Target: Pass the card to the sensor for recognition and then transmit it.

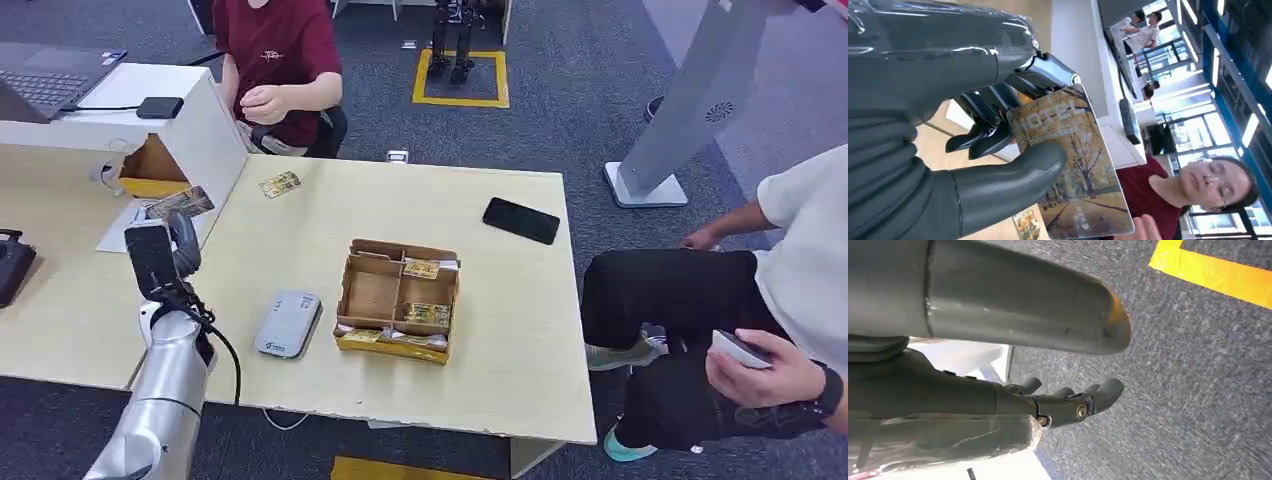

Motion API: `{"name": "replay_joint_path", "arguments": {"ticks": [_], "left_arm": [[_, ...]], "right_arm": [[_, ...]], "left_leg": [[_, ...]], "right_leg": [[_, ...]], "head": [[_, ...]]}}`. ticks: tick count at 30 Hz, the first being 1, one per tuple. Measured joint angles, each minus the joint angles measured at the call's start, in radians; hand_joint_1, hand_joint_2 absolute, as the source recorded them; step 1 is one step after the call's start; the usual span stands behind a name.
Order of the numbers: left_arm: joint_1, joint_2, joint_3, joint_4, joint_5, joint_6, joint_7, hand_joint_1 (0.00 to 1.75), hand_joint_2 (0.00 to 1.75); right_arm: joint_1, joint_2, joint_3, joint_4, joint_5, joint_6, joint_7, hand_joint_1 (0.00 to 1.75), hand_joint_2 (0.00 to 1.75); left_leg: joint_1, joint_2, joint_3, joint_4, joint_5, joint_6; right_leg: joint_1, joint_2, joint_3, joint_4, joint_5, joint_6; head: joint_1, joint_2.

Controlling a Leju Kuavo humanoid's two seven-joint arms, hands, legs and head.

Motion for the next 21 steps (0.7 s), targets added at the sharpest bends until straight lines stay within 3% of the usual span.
{"name": "replay_joint_path", "arguments": {"ticks": [21], "left_arm": [[-0.024,-0.014,0.000,0.054,-0.024,0.023,-0.021,1.75,1.75]], "right_arm": [[-0.002,0.002,0.002,0.000,0.011,0.002,-0.013,0.00,0.00]], "left_leg": [[0.000,0.001,-0.001,0.000,0.000,0.000]], "right_leg": [[0.000,0.001,-0.002,0.000,0.000,0.000]], "head": [[0.000,0.000]]}}
